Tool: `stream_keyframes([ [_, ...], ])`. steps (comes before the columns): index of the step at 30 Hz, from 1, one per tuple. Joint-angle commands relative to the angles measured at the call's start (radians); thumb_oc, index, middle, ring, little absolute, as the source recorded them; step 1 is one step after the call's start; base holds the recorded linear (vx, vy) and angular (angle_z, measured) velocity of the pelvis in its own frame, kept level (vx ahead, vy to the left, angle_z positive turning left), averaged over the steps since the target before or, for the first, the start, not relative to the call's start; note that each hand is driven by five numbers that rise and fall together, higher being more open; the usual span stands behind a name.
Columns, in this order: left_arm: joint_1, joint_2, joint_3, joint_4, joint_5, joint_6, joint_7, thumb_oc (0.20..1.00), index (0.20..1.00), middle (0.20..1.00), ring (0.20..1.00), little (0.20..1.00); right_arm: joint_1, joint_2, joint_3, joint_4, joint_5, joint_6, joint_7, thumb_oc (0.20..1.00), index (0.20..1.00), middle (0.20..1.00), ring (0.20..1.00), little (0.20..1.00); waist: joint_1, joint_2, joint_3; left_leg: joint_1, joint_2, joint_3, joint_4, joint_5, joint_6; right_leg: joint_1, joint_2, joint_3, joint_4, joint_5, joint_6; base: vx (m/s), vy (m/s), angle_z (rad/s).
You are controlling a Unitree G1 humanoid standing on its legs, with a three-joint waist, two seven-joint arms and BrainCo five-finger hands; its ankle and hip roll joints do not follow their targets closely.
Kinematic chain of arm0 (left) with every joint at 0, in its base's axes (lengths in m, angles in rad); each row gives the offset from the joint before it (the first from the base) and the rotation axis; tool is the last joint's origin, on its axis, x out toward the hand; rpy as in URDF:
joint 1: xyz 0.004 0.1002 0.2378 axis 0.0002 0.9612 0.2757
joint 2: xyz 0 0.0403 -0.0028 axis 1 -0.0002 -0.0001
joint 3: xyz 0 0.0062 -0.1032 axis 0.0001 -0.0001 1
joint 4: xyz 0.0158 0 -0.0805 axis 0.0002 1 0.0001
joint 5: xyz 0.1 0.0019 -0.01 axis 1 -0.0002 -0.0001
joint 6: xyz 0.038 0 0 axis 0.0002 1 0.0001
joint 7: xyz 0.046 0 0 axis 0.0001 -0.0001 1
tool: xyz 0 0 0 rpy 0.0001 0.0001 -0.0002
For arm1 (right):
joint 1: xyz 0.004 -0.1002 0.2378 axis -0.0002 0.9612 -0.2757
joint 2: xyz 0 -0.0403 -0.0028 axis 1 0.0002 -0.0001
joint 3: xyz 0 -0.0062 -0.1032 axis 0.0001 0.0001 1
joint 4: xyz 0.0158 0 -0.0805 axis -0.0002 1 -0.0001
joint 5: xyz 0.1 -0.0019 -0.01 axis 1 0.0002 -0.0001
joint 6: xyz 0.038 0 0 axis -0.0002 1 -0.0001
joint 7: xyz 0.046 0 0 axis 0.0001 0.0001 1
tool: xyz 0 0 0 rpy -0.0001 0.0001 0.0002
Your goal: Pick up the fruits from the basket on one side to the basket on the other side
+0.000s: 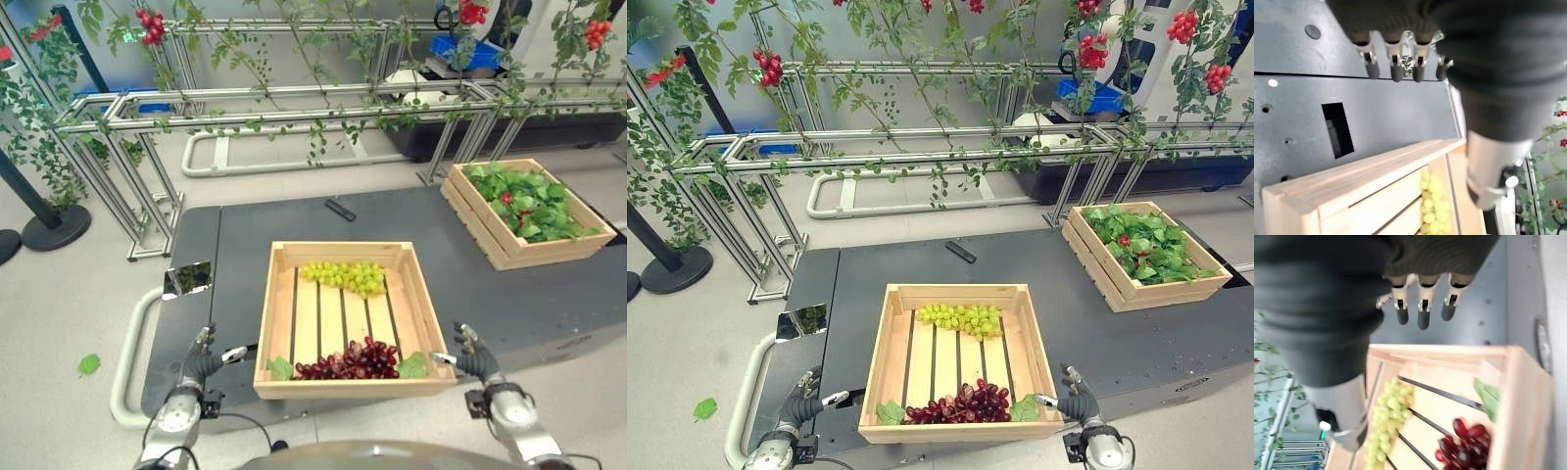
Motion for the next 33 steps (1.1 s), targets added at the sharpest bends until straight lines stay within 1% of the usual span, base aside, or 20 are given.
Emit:
stream_keyframes([
  [1, -0.071, 0.074, 0.024, -0.075, -0.043, -0.062, -0.002, 1.000, 1.000, 1.000, 1.000, 1.000, -0.169, -0.216, -0.036, -0.116, -0.111, -0.031, 0.012, 1.000, 1.000, 1.000, 1.000, 1.000, 0.035, -0.031, 0.052, -0.018, 0.053, 0.013, 0.068, -0.104, -0.042, -0.082, -0.070, -0.005, 0.071, -0.048, 0.114, -0.05, -0.001, 0.06],
  [2, -0.072, 0.080, 0.029, -0.100, -0.051, -0.066, -0.002, 1.000, 1.000, 1.000, 1.000, 1.000, -0.202, -0.271, -0.037, -0.142, -0.147, -0.031, 0.005, 1.000, 1.000, 1.000, 1.000, 1.000, 0.037, -0.031, 0.066, -0.038, 0.054, 0.010, 0.081, -0.105, -0.043, -0.101, -0.071, -0.004, 0.087, -0.050, 0.113, -0.07, 0.004, 0.05],
  [3, -0.072, 0.085, 0.033, -0.108, -0.056, -0.072, 0.002, 1.000, 1.000, 1.000, 1.000, 1.000, -0.226, -0.298, -0.040, -0.159, -0.157, -0.032, -0.003, 1.000, 1.000, 1.000, 1.000, 1.000, 0.039, -0.033, 0.076, -0.050, 0.054, 0.009, 0.087, -0.104, -0.043, -0.115, -0.070, -0.002, 0.097, -0.050, 0.112, -0.06, 0.004, 0.06],
  [5, -0.091, 0.097, 0.032, -0.127, -0.070, -0.075, 0.014, 1.000, 1.000, 1.000, 1.000, 1.000, -0.352, -0.382, 0.000, -0.196, -0.196, -0.022, -0.001, 1.000, 1.000, 1.000, 1.000, 1.000, 0.050, -0.041, 0.113, -0.097, 0.057, -0.003, 0.109, -0.097, -0.044, -0.166, -0.065, -0.002, 0.136, -0.055, 0.107, -0.07, -0.010, 0.01],
  [6, -0.092, 0.096, 0.034, -0.126, -0.070, -0.075, 0.014, 1.000, 1.000, 1.000, 1.000, 1.000, -0.355, -0.382, 0.003, -0.195, -0.196, -0.022, -0.001, 1.000, 1.000, 1.000, 1.000, 1.000, 0.048, -0.040, 0.113, -0.099, 0.057, -0.003, 0.110, -0.097, -0.045, -0.169, -0.065, -0.002, 0.138, -0.055, 0.107, -0.07, -0.016, 0.03],
  [8, -0.106, 0.097, 0.035, -0.128, -0.073, -0.076, 0.024, 1.000, 1.000, 1.000, 1.000, 1.000, -0.445, -0.438, 0.047, -0.226, -0.226, -0.013, 0.016, 1.000, 1.000, 1.000, 1.000, 1.000, 0.052, -0.047, 0.131, -0.126, 0.061, -0.013, 0.116, -0.090, -0.047, -0.203, -0.057, -0.007, 0.165, -0.063, 0.104, -0.05, -0.023, 0.08],
  [9, -0.114, 0.103, 0.031, -0.137, -0.084, -0.075, 0.024, 1.000, 1.000, 1.000, 1.000, 1.000, -0.502, -0.476, 0.081, -0.221, -0.234, -0.003, 0.034, 1.000, 1.000, 1.000, 1.000, 1.000, 0.060, -0.055, 0.143, -0.137, 0.063, -0.020, 0.119, -0.085, -0.049, -0.219, -0.054, -0.011, 0.179, -0.066, 0.103, -0.06, -0.038, 0.11],
  [10, -0.118, 0.100, 0.038, -0.141, -0.090, -0.074, 0.025, 1.000, 1.000, 1.000, 1.000, 1.000, -0.556, -0.485, 0.111, -0.219, -0.220, 0.005, 0.040, 1.000, 1.000, 1.000, 1.000, 1.000, 0.057, -0.057, 0.152, -0.150, 0.065, -0.026, 0.123, -0.082, -0.051, -0.234, -0.052, -0.016, 0.192, -0.071, 0.102, -0.05, -0.047, 0.14],
  [12, -0.122, 0.103, 0.045, -0.132, -0.103, -0.071, 0.032, 1.000, 1.000, 1.000, 1.000, 1.000, -0.641, -0.513, 0.153, -0.224, -0.214, 0.023, 0.052, 1.000, 1.000, 1.000, 1.000, 1.000, 0.064, -0.067, 0.168, -0.168, 0.067, -0.035, 0.139, -0.080, -0.053, -0.253, -0.048, -0.022, 0.215, -0.077, 0.100, -0.03, -0.030, 0.23],
  [13, -0.122, 0.103, 0.045, -0.132, -0.103, -0.071, 0.032, 1.000, 1.000, 1.000, 1.000, 1.000, -0.641, -0.513, 0.153, -0.224, -0.214, 0.023, 0.052, 1.000, 1.000, 1.000, 1.000, 1.000, 0.064, -0.067, 0.168, -0.168, 0.067, -0.035, 0.139, -0.080, -0.053, -0.253, -0.048, -0.022, 0.215, -0.077, 0.100, -0.04, -0.031, 0.18],
  [15, -0.133, 0.104, 0.060, -0.134, -0.106, -0.065, 0.042, 1.000, 1.000, 1.000, 1.000, 1.000, -0.752, -0.536, 0.216, -0.225, -0.209, 0.035, 0.063, 1.000, 1.000, 1.000, 1.000, 1.000, 0.067, -0.076, 0.195, -0.202, 0.064, -0.042, 0.173, -0.086, -0.056, -0.278, -0.047, -0.027, 0.232, -0.082, 0.098, -0.04, -0.034, 0.15],
  [16, -0.138, 0.102, 0.058, -0.128, -0.108, -0.066, 0.046, 1.000, 1.000, 1.000, 1.000, 1.000, -0.786, -0.541, 0.235, -0.228, -0.212, 0.036, 0.061, 1.000, 1.000, 1.000, 1.000, 1.000, 0.073, -0.081, 0.206, -0.211, 0.063, -0.042, 0.184, -0.087, -0.057, -0.284, -0.046, -0.027, 0.234, -0.080, 0.097, -0.02, -0.016, 0.06],
  [17, -0.139, 0.100, 0.060, -0.127, -0.108, -0.067, 0.046, 1.000, 1.000, 1.000, 1.000, 1.000, -0.795, -0.541, 0.243, -0.224, -0.211, 0.036, 0.060, 1.000, 1.000, 1.000, 1.000, 1.000, 0.070, -0.080, 0.207, -0.213, 0.063, -0.042, 0.187, -0.088, -0.057, -0.285, -0.046, -0.027, 0.235, -0.081, 0.097, -0.04, -0.025, 0.00],
  [19, -0.148, 0.101, 0.066, -0.121, -0.119, -0.068, 0.050, 1.000, 1.000, 1.000, 1.000, 1.000, -0.894, -0.572, 0.314, -0.235, -0.230, 0.039, 0.072, 1.000, 1.000, 1.000, 1.000, 1.000, 0.079, -0.086, 0.230, -0.233, 0.064, -0.043, 0.205, -0.090, -0.060, -0.299, -0.042, -0.021, 0.230, -0.075, 0.094, -0.02, -0.016, 0.04],
  [22, -0.152, 0.105, 0.068, -0.127, -0.126, -0.067, 0.055, 1.000, 1.000, 1.000, 1.000, 1.000, -0.972, -0.581, 0.377, -0.225, -0.251, 0.046, 0.079, 1.000, 1.000, 1.000, 1.000, 1.000, 0.090, -0.094, 0.250, -0.247, 0.068, -0.044, 0.209, -0.086, -0.063, -0.309, -0.037, -0.018, 0.225, -0.071, 0.091, -0.02, -0.021, -0.01],
  [27, -0.187, 0.110, 0.079, -0.104, -0.152, -0.069, 0.075, 1.000, 1.000, 1.000, 1.000, 1.000, -1.100, -0.535, 0.471, -0.198, -0.258, 0.063, 0.092, 1.000, 1.000, 1.000, 1.000, 1.000, 0.100, -0.106, 0.290, -0.277, 0.072, -0.051, 0.226, -0.082, -0.067, -0.338, -0.033, -0.016, 0.236, -0.066, 0.085, -0.05, -0.036, -0.04],
  [30, -0.204, 0.107, 0.082, -0.107, -0.151, -0.066, 0.089, 1.000, 1.000, 1.000, 1.000, 1.000, -1.112, -0.489, 0.472, -0.188, -0.247, 0.072, 0.089, 1.000, 1.000, 1.000, 1.000, 1.000, 0.105, -0.110, 0.309, -0.288, 0.074, -0.057, 0.231, -0.078, -0.067, -0.350, -0.030, -0.020, 0.244, -0.069, 0.083, -0.02, -0.019, 0.01],
  [31, -0.204, 0.108, 0.082, -0.107, -0.151, -0.066, 0.089, 1.000, 1.000, 1.000, 1.000, 1.000, -1.111, -0.488, 0.471, -0.188, -0.247, 0.072, 0.089, 1.000, 1.000, 1.000, 1.000, 1.000, 0.105, -0.110, 0.309, -0.288, 0.074, -0.058, 0.231, -0.078, -0.067, -0.350, -0.031, -0.020, 0.245, -0.069, 0.083, -0.03, -0.028, 0.03],
  [32, -0.208, 0.104, 0.084, -0.113, -0.151, -0.065, 0.094, 1.000, 1.000, 1.000, 1.000, 1.000, -1.093, -0.453, 0.450, -0.187, -0.206, 0.078, 0.098, 1.000, 1.000, 1.000, 1.000, 1.000, 0.108, -0.112, 0.320, -0.295, 0.073, -0.063, 0.233, -0.075, -0.068, -0.354, -0.030, -0.024, 0.245, -0.067, 0.082, -0.04, -0.027, 0.02],
  [33, -0.209, 0.106, 0.083, -0.115, -0.151, -0.065, 0.094, 1.000, 1.000, 1.000, 1.000, 1.000, -1.081, -0.436, 0.440, -0.188, -0.199, 0.082, 0.101, 1.000, 1.000, 1.000, 1.000, 1.000, 0.110, -0.115, 0.325, -0.301, 0.072, -0.067, 0.235, -0.074, -0.067, -0.356, -0.031, -0.025, 0.245, -0.067, 0.081, -0.05, -0.035, 0.01],
])
